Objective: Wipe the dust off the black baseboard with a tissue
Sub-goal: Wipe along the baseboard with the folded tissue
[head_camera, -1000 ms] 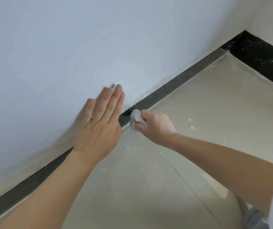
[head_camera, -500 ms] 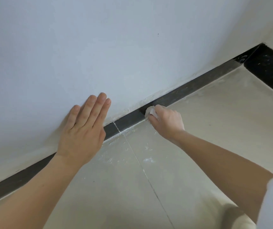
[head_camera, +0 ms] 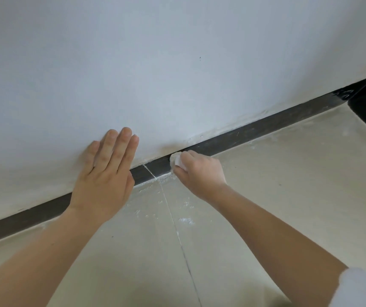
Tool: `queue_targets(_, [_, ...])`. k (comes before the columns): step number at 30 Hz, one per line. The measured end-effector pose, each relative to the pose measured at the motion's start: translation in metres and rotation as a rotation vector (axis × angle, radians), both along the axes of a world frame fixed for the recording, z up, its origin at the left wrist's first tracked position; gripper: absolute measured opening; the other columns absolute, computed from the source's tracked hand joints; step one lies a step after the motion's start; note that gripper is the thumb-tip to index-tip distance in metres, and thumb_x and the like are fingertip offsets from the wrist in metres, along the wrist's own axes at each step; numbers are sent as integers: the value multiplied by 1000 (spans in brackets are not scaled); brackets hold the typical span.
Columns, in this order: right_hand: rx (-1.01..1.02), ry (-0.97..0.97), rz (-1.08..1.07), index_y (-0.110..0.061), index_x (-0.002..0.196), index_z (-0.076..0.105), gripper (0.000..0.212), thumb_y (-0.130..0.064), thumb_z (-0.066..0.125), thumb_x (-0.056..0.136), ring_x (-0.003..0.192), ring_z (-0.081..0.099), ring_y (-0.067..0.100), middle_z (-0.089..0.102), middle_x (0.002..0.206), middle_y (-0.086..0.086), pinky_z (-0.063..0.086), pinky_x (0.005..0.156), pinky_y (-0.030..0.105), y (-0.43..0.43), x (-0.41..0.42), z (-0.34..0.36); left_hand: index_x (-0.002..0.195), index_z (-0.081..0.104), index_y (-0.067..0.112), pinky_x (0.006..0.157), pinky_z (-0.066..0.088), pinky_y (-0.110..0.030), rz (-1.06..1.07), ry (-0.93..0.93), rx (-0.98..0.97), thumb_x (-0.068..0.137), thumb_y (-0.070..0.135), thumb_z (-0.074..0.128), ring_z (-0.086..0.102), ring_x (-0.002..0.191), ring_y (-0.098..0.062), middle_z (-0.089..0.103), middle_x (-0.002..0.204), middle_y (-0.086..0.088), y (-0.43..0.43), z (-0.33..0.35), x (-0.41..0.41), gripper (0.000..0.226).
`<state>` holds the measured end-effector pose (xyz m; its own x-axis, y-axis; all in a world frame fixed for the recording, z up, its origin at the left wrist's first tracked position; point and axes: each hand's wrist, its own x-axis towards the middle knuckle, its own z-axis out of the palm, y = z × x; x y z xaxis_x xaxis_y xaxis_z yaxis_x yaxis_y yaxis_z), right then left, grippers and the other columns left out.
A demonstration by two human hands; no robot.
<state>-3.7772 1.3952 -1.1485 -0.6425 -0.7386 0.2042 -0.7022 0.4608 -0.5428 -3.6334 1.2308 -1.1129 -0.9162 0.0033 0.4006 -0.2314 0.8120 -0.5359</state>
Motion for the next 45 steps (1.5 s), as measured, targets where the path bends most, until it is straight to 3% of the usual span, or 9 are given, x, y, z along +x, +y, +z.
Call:
queue_targets(4, [147,-207,-207,-22,86,61,17,-27,46,92,77,57,27,61,86,-1,44,67,32,32,-39,0,153,18,4,120,3,-43,-2,-11,-34,93,23,37,-6,148,-28,-1,161,-11,-2,-1,-1,66])
queue_targets(8, [-88,-261,-565,-22,54,31,41,-15,48,91,49,35,15,36,49,-7,21,48,29,56,-52,10,153,17,5,120,3,-43,1,-6,-42,93,25,38,-7,148,-28,-2,161,-8,-3,-2,-3,66])
queue_targets(11, [-26,-291,-389,-22,54,26,45,-17,51,91,49,35,17,41,46,-2,23,52,28,46,-29,24,153,16,5,120,2,-43,10,-10,-43,91,25,40,-8,148,-28,-3,161,-9,-2,-3,-2,70])
queue_targets(16, [204,-204,226,-18,90,50,8,-22,45,94,74,59,31,56,80,6,38,61,30,-12,38,2,153,17,3,120,2,-44,30,-64,-8,85,24,46,-7,148,-29,-2,161,-9,3,5,-1,77])
queue_targets(20, [157,-137,336,-5,104,58,19,-19,53,92,78,63,34,64,90,15,33,60,31,-37,64,-17,152,16,2,121,0,-43,55,-104,-20,84,23,47,-7,148,-29,-3,161,-10,7,9,2,78])
queue_targets(27, [220,-189,111,-18,102,54,18,-25,38,98,83,58,32,58,98,6,30,63,29,-14,15,-22,152,13,2,121,0,-46,90,-124,29,84,24,46,-9,147,-30,-7,160,-10,16,15,0,79])
queue_targets(38, [15,-532,-565,-15,52,30,40,-19,52,86,50,36,22,31,50,0,21,44,28,79,-73,-11,153,11,3,119,5,-42,23,-335,-157,88,24,28,8,148,-26,6,161,-11,29,41,-15,71])
queue_targets(43, [-209,-1022,-606,-11,60,53,22,-14,61,80,39,45,14,49,57,10,31,42,21,111,-89,14,153,7,2,119,3,-44,-98,-352,-202,91,25,28,3,148,-27,0,161,-12,55,60,-63,69])
queue_targets(45, [-90,-895,-558,-16,57,49,27,-14,58,82,40,43,14,48,55,5,27,43,21,120,-85,20,153,6,2,120,3,-44,-136,-332,-181,91,26,31,3,148,-27,-1,161,-12,66,63,-82,71])
